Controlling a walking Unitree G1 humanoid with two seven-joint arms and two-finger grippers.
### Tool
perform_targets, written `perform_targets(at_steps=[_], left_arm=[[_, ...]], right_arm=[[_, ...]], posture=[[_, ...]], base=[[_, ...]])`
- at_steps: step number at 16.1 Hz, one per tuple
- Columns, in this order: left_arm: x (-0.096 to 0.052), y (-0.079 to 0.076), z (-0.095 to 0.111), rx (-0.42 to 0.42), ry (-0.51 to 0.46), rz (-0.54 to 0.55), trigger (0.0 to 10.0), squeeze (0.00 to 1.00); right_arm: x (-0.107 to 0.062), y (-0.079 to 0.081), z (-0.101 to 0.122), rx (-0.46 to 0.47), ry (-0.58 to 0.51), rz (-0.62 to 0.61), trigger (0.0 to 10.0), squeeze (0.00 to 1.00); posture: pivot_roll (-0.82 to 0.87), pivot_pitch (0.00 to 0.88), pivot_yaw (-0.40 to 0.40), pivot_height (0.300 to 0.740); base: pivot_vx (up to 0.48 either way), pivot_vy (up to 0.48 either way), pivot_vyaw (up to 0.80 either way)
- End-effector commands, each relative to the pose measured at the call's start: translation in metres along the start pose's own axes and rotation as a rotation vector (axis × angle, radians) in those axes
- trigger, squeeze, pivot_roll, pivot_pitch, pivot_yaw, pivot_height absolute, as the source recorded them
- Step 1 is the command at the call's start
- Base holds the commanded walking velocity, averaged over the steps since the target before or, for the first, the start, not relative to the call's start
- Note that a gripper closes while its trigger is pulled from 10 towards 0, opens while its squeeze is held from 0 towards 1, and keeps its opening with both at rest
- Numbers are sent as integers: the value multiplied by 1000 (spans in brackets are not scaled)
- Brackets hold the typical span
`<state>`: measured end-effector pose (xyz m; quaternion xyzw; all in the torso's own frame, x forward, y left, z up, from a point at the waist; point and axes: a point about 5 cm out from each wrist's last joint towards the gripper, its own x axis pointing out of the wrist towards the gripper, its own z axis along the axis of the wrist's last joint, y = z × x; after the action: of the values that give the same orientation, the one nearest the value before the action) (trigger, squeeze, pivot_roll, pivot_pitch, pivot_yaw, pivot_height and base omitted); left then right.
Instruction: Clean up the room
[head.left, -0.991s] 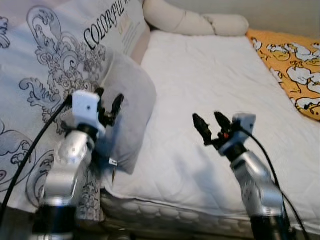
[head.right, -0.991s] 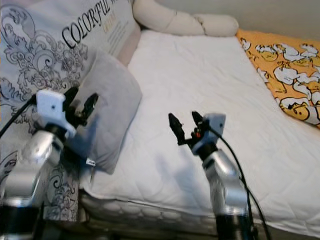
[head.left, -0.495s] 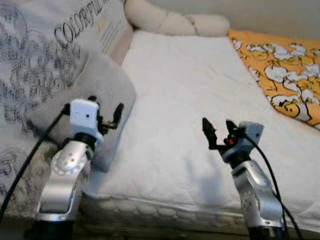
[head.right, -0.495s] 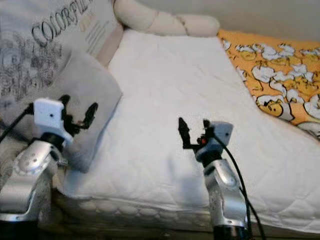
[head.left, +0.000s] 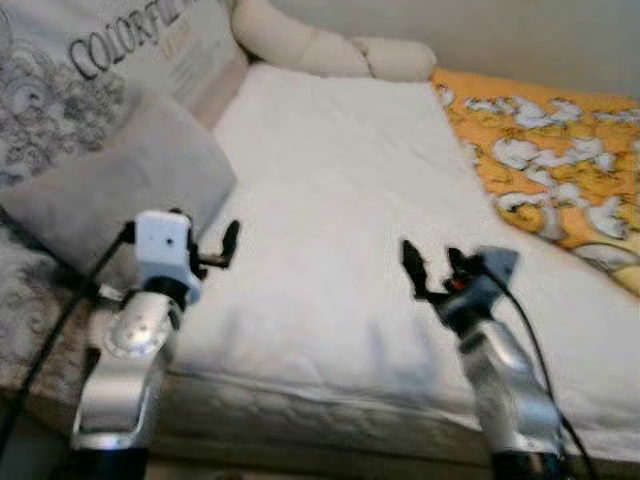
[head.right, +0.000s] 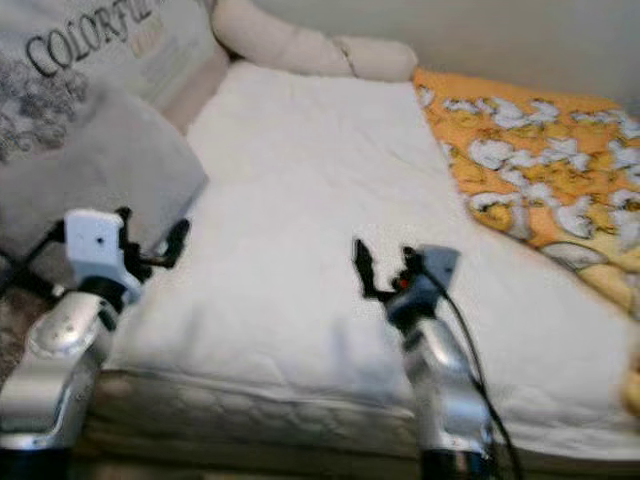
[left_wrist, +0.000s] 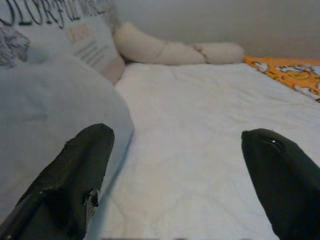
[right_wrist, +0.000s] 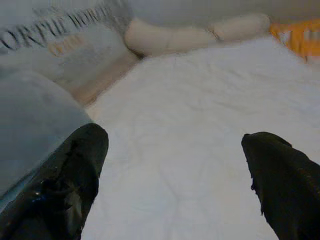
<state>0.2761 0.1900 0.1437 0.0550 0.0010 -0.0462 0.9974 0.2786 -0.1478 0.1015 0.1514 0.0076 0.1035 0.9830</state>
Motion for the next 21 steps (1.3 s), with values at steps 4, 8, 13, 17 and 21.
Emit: perform_targets(at_steps=[4, 8, 13, 17, 21], left_arm=[[2, -8, -5, 17, 35, -20, 10000, 1000], [3, -11, -7, 19, 49, -22, 10000, 1000], [3, -6, -7, 35, 58, -3, 10000, 1000], [5, -4, -6, 65, 70, -9, 10000, 1000], [6, -2, -4, 95, 72, -17, 10000, 1000]], right_arm=[[-1, -16, 1, -131, 6, -80, 10000, 1000], [0, -17, -2, -96, 26, -89, 10000, 1000], [-2, -23, -8, -116, 32, -132, 10000, 1000], [-3, -22, -12, -84, 50, -146, 10000, 1000], [-1, -18, -12, -73, 10, -148, 10000, 1000]], posture=[[-2, 0, -61, 740], [13, 0, -71, 740], [6, 0, -66, 740], [11, 0, -65, 740], [30, 0, -51, 740]], base=[[0, -382, 0], [0, -378, 0], [0, -417, 0], [0, -416, 0], [0, -418, 102]])
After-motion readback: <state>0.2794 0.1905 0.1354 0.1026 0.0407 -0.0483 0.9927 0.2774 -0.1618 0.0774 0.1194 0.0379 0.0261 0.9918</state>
